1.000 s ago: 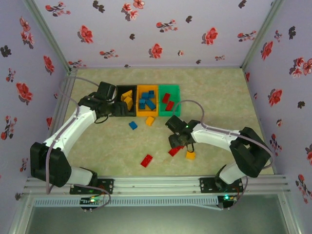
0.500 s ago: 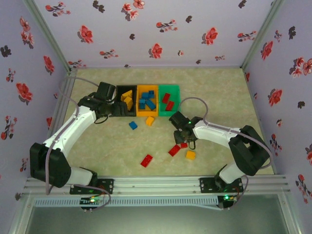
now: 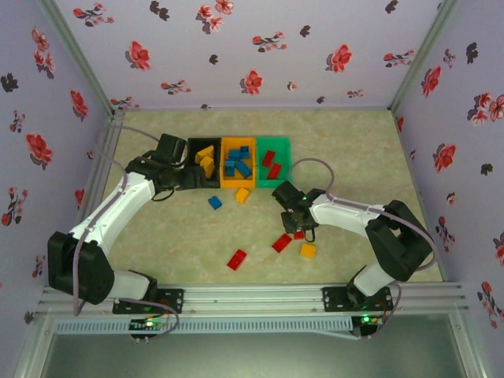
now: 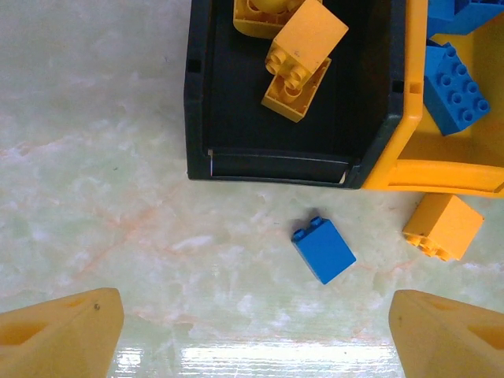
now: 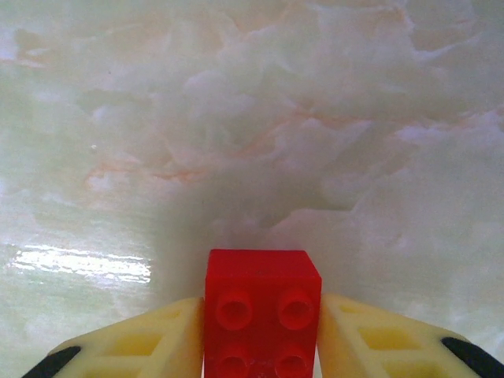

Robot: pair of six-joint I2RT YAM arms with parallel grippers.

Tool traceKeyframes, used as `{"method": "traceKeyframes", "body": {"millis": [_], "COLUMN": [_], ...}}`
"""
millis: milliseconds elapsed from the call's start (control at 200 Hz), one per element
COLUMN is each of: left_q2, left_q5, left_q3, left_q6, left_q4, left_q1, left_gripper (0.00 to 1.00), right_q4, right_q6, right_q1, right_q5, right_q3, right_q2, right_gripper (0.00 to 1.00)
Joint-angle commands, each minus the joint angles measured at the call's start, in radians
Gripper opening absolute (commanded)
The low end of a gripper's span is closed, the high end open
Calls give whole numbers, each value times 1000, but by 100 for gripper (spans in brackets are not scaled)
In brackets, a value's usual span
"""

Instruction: Sort the legos into containers by color

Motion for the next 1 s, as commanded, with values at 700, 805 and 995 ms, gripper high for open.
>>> {"method": "traceKeyframes", "body": {"millis": [700, 805, 995], "left_q2": [-54, -73, -113], "left_q5": [-5, -4, -7], "left_q3": [-32, -32, -47], "left_q6": [-20, -23, -22], "left_q4": [-9, -21, -50], "left_q1": [-38, -42, -57], "left_gripper": [87, 87, 87], "right_q4": [11, 25, 18], "right_q6": [-118, -131, -150], "right_q1": [-125, -149, -182], "right_q5": [28, 48, 58], "right_q3": [411, 512, 689], "right_q2": [102, 170, 310], "right_gripper": [24, 24, 24]}}
